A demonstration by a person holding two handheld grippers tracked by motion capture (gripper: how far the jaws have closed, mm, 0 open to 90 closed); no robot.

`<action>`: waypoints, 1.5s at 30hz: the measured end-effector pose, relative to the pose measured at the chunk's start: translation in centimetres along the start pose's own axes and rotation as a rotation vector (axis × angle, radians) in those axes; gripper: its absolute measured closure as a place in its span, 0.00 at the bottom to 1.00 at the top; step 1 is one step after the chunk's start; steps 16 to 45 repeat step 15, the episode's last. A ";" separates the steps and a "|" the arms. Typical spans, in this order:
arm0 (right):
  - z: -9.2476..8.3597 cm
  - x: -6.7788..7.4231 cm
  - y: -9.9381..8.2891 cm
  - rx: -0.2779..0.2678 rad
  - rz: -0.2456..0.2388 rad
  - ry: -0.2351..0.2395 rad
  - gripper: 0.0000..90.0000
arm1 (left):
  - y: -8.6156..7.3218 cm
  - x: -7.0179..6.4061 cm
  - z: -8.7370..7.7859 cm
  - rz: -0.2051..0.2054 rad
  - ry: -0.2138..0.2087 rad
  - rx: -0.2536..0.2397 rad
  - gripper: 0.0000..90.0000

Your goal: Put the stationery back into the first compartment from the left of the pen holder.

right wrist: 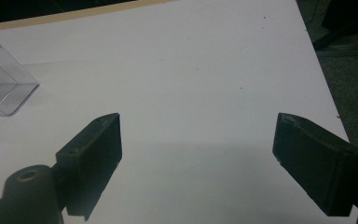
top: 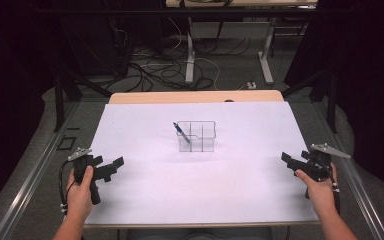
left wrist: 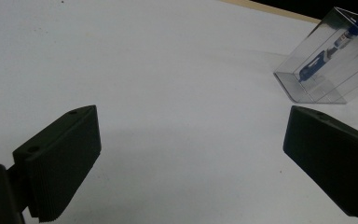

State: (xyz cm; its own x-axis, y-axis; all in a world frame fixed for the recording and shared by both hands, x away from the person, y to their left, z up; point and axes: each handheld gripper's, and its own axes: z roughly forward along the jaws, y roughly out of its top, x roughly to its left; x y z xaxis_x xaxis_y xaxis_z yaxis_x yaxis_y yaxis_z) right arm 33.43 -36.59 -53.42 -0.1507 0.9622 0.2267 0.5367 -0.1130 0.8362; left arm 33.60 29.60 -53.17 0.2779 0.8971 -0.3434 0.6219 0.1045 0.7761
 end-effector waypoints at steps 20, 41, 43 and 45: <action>0.3 0.0 -0.5 0.027 -0.005 -0.015 0.17 | -0.1 0.2 0.2 0.019 0.029 0.007 0.05; 0.3 0.0 -0.5 0.027 -0.005 -0.015 0.17 | -0.1 0.2 0.2 0.019 0.029 0.007 0.05; 0.3 0.0 -0.5 0.027 -0.005 -0.015 0.17 | -0.1 0.2 0.2 0.019 0.029 0.007 0.05; 0.3 0.0 -0.5 0.027 -0.005 -0.015 0.17 | -0.1 0.2 0.2 0.019 0.029 0.007 0.05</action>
